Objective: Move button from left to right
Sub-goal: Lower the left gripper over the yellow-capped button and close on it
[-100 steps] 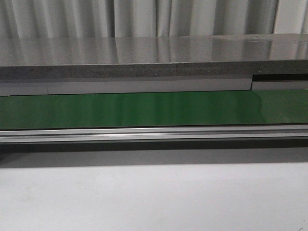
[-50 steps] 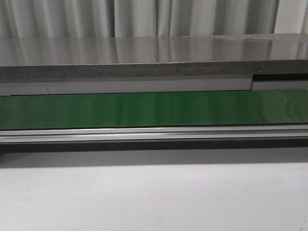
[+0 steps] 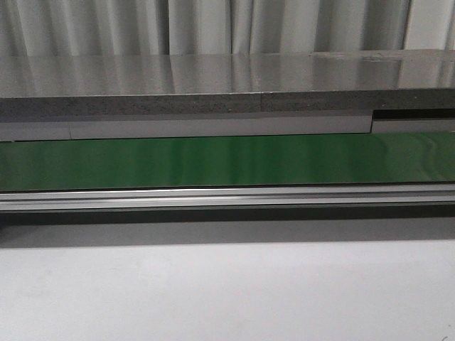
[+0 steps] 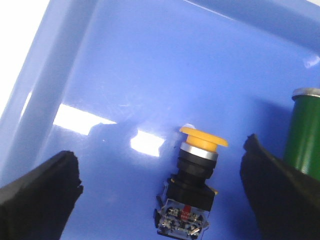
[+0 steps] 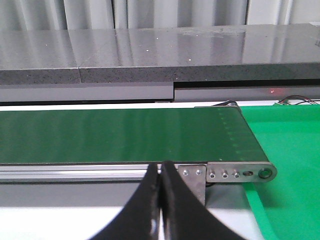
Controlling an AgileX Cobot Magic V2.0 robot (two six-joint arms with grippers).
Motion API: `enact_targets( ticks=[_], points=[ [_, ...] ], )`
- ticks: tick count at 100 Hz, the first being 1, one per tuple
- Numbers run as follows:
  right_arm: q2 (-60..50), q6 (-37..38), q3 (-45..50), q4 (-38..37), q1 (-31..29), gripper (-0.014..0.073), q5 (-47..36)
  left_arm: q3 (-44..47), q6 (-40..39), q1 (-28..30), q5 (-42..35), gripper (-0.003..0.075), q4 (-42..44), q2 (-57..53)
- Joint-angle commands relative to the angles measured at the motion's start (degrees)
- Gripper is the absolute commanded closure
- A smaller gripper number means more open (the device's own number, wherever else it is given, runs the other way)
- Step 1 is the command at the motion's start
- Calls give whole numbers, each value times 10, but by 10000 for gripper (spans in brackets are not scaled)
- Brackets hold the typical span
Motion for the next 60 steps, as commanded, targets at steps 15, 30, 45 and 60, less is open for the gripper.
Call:
enact_targets(
  ticks=[15, 30, 45, 60],
  points=[
    [2, -4, -9, -3, -1, 660, -47, -19, 11, -8, -19, 103, -30, 4],
    [2, -4, -9, -3, -1, 660, -47, -20, 19, -23, -24, 103, -32, 16],
    [2, -4, -9, -3, -1, 660, -47, -22, 19, -25, -28, 103, -30, 25],
    [2, -4, -9, -3, -1, 660, -47, -23, 19, -25, -28, 103, -30, 34]
  ],
)
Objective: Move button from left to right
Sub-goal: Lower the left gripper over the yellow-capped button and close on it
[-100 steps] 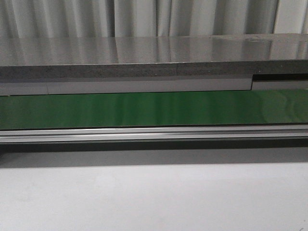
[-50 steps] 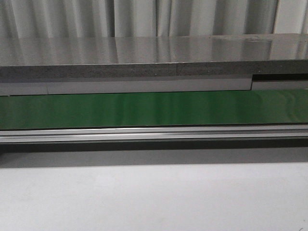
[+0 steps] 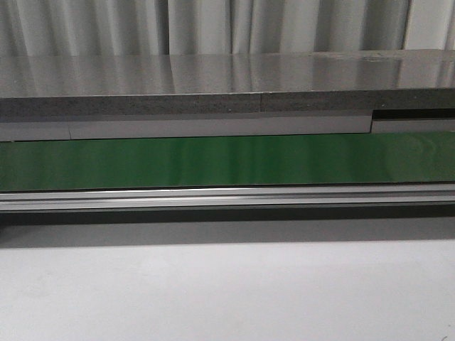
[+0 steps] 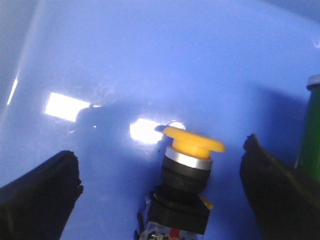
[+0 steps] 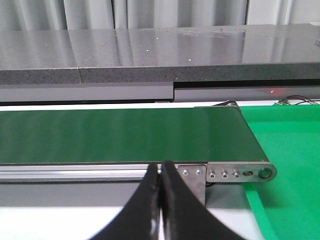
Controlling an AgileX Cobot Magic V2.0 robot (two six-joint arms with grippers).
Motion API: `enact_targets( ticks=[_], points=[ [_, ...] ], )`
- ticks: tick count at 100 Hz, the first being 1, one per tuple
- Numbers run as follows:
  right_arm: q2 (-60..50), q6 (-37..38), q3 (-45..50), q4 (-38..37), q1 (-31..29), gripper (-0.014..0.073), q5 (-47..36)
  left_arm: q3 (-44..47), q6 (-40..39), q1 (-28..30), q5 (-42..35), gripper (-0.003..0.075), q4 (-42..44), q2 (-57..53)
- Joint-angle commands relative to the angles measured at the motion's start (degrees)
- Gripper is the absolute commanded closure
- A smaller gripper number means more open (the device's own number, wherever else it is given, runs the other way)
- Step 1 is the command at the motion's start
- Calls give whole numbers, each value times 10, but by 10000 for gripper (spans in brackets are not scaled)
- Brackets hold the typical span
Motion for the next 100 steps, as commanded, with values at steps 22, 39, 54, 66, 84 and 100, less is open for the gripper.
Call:
enact_targets(
  ticks=[22, 39, 54, 66, 84, 100],
  points=[
    [2, -4, -9, -3, -1, 660, -47, -18, 0, -4, -8, 103, -19, 8],
    [2, -4, -9, -3, -1, 660, -47, -17, 0, -4, -1, 103, -19, 20],
    [2, -4, -9, -3, -1, 660, -47, -17, 0, -4, 4, 170, -19, 28],
    [2, -4, -9, -3, -1, 660, -47, -17, 0, -4, 6, 308, -19, 28],
    [2, -4, -9, -3, -1, 660, -47, -17, 0, -4, 14, 516, -19, 29],
    [2, -4, -9, -3, -1, 660, -47, -17, 0, -4, 18, 599, -19, 29]
  ],
)
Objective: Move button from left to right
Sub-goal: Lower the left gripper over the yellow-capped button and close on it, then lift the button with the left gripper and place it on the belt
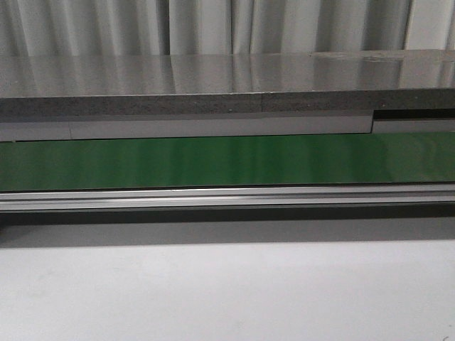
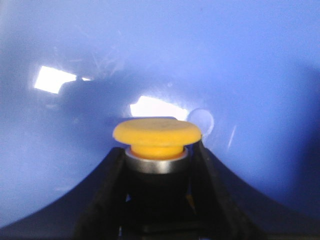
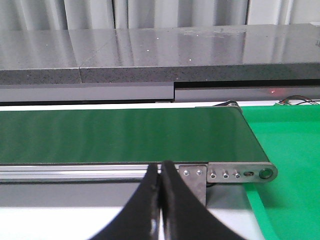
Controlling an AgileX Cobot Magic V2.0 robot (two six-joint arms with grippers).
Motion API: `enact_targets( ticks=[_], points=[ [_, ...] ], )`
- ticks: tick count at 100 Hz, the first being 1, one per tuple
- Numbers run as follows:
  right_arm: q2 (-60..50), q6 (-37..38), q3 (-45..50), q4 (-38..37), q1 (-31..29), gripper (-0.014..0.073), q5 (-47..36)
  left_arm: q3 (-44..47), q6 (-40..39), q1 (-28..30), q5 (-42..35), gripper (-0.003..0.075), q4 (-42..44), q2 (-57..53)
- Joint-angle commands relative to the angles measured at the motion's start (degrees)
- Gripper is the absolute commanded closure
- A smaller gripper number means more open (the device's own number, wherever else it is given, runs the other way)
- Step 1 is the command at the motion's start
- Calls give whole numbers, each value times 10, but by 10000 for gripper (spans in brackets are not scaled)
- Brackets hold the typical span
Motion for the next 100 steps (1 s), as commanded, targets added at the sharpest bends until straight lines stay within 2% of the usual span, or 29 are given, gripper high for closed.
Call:
enact_targets(
  ticks=[1, 27, 67, 100],
  points=[
    [2, -4, -9, -3, -1, 660, -47, -11, -2, -3, 11, 601, -18, -22],
    [2, -4, -9, -3, -1, 660, -47, -45, -2, -3, 60, 603, -26, -43],
    [2, -4, -9, -3, -1, 660, -47, -86, -2, -3, 104, 603, -20, -141],
    [2, -4, -9, -3, -1, 660, -47, -86, -2, -66, 159, 603, -12, -157]
  ],
)
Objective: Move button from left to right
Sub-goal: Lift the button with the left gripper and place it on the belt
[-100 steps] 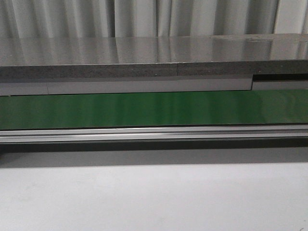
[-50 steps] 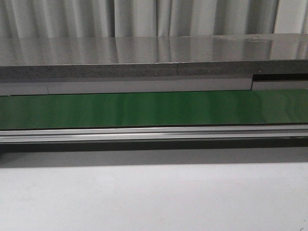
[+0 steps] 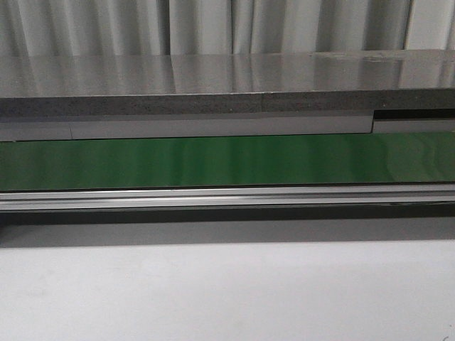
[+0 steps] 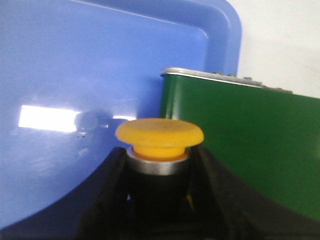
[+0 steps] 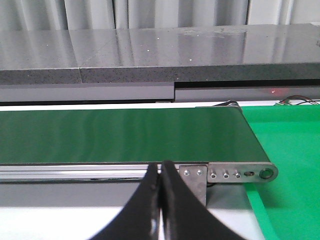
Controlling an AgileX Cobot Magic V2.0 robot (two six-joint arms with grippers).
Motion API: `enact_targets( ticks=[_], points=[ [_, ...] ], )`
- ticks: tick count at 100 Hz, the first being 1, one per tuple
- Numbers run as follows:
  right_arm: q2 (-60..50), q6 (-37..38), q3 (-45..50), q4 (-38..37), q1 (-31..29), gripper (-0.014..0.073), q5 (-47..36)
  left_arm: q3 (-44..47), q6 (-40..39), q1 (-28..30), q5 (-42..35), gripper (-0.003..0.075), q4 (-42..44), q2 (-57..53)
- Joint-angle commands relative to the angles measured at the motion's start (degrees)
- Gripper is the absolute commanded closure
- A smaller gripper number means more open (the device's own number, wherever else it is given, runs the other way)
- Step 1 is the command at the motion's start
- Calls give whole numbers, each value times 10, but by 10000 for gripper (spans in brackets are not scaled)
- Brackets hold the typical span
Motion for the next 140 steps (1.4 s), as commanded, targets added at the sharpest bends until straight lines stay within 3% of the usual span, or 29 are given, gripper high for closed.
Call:
enact_targets(
  ticks=[1, 32, 140],
  points=[
    [2, -4, -9, -3, -1, 660, -47, -18, -2, -22, 4, 603, -6, -33],
    [2, -4, -9, -3, -1, 660, -47, -17, -34, -70, 14, 603, 68, -33],
    [2, -4, -9, -3, -1, 660, -47, -10, -35, -81, 8, 601, 70, -2]
  ],
)
